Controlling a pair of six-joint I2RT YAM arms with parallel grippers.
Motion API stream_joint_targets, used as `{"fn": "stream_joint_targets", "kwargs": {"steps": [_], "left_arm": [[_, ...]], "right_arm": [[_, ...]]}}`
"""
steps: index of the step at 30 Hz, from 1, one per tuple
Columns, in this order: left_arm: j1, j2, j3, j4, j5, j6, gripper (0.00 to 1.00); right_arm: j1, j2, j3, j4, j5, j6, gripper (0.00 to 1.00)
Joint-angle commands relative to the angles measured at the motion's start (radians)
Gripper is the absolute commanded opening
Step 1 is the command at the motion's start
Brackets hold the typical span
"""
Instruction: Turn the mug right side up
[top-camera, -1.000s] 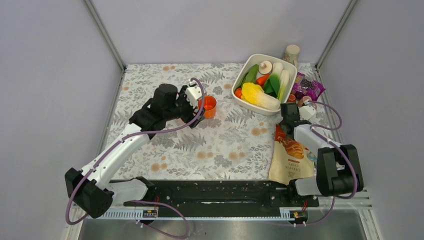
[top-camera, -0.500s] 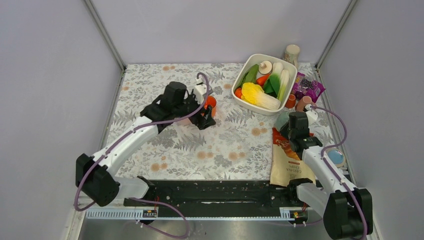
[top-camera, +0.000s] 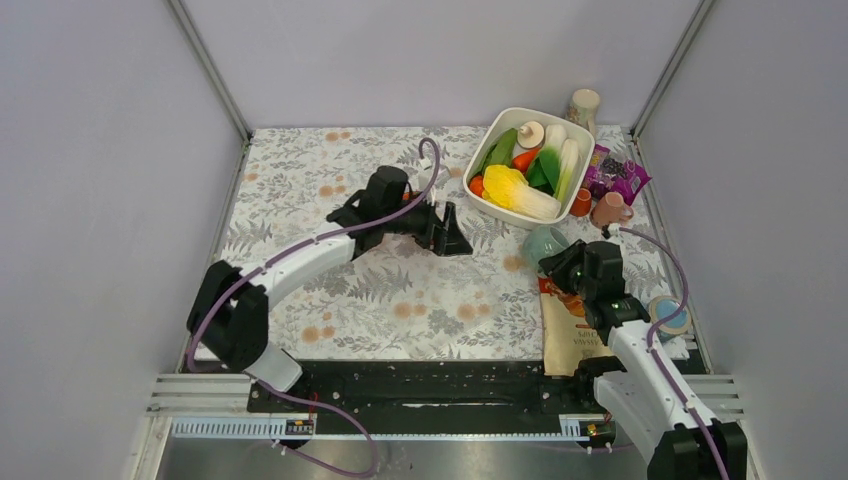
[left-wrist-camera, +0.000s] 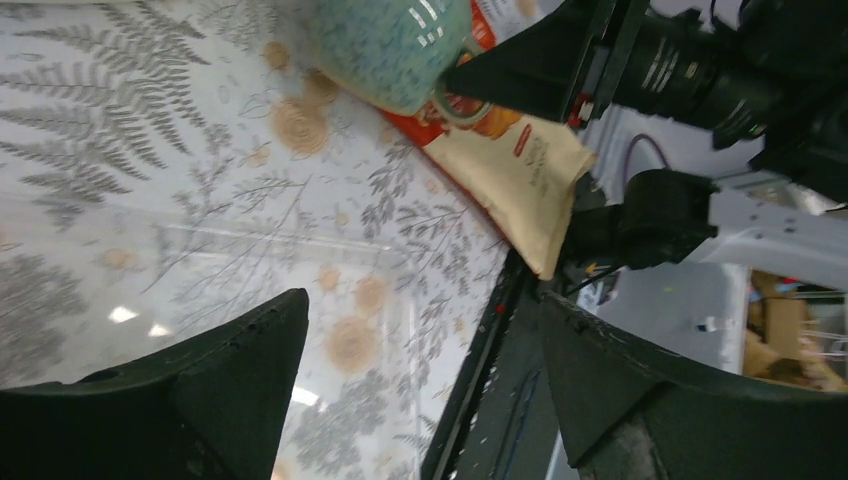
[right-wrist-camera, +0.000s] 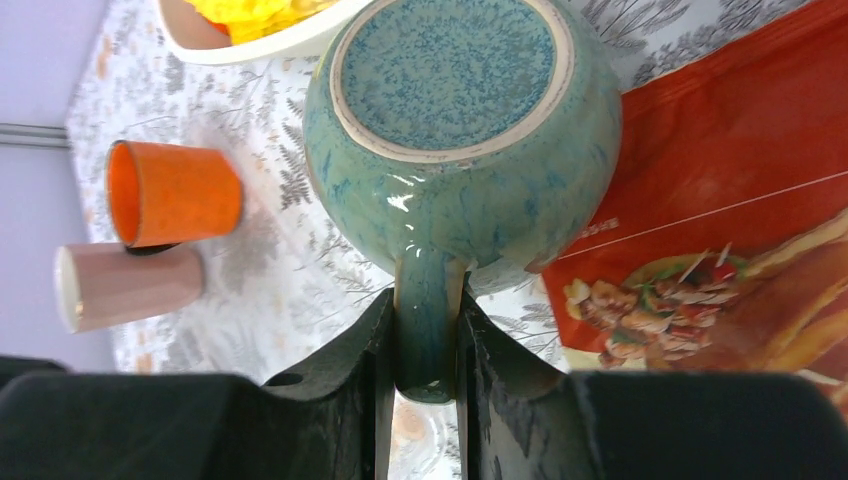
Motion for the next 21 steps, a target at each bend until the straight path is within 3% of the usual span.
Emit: {"fn": "stream_joint_targets", "kwargs": {"steps": [1,9,21], "left_arm": [[-0.04,0.095,0.003,0.261,0.096,-0.262,0.88],[-0.075,0.239,0.055,0.309,0.127,-0.391,0.88],[-0.116,0.278,0.161,0.364,0.161,-0.452,0.87]], "right_arm": [[-0.001,-0.092,-0.012,0.249,-0.123,0.131,0.0],[0.001,-0.187,-0.001,0.311,-0.176,0.223,0.0],[0.024,-0.204,-0.013,0.472,-0.245,0.345,0.0]]}}
